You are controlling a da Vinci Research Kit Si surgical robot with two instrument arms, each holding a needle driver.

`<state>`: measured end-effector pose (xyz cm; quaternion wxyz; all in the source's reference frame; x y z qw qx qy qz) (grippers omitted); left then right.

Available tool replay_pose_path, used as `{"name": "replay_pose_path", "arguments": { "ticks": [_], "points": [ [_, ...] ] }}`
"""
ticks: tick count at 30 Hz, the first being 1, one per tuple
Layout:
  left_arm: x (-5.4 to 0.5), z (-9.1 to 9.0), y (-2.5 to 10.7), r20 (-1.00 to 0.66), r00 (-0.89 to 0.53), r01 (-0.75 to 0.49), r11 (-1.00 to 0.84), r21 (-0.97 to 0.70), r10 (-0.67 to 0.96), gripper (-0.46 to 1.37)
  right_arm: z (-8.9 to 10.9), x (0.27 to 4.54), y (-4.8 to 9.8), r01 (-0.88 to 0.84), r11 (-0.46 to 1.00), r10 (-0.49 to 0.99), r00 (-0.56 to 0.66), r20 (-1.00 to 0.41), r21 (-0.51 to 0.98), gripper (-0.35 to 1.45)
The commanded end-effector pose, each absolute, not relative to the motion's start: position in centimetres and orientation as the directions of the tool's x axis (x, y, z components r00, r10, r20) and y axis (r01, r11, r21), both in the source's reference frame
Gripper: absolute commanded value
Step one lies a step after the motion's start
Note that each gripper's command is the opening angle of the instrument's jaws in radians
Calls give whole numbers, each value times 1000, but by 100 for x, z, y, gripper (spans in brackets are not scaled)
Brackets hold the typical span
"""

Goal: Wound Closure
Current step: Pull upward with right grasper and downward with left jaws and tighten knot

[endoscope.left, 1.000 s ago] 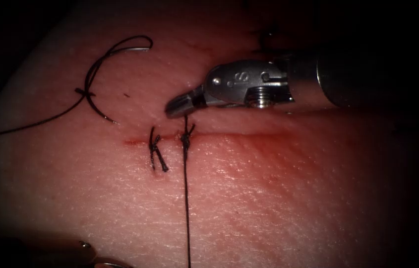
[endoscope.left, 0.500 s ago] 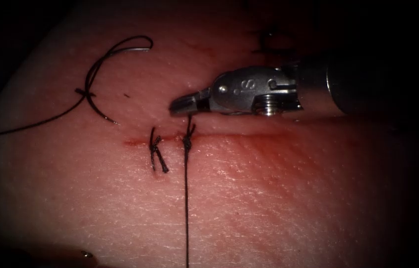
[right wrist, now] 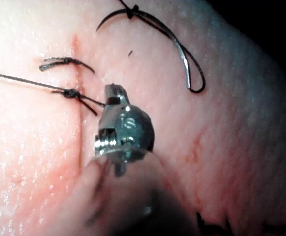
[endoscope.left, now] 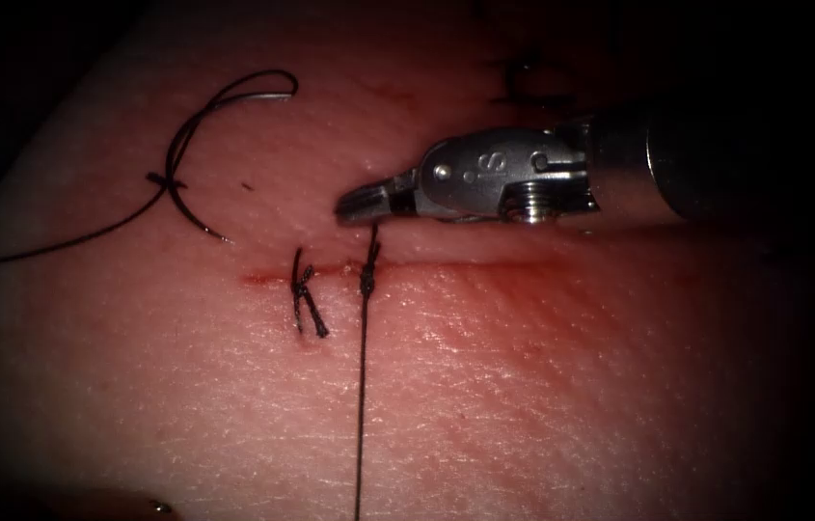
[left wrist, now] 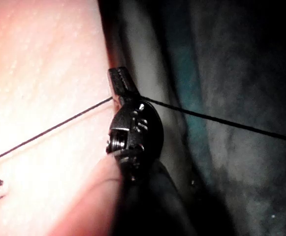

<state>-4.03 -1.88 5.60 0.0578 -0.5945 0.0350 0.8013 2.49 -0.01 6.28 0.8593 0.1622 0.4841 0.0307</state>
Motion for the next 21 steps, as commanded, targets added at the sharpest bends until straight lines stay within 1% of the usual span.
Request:
{"name": "replay_pose_path", "arguments": {
  "ticks": [1, 21],
  "points": [
    [-403, 561, -188, -957, -287, -131, -991, -12, 49, -35, 628, 249, -1, 101, 946, 211, 529, -822, 307, -35],
    [-407, 561, -183, -957, -286, -134, -991, -20, 58, -35, 623, 252, 0, 99, 947, 212, 519, -828, 305, -35]
  ]
}}
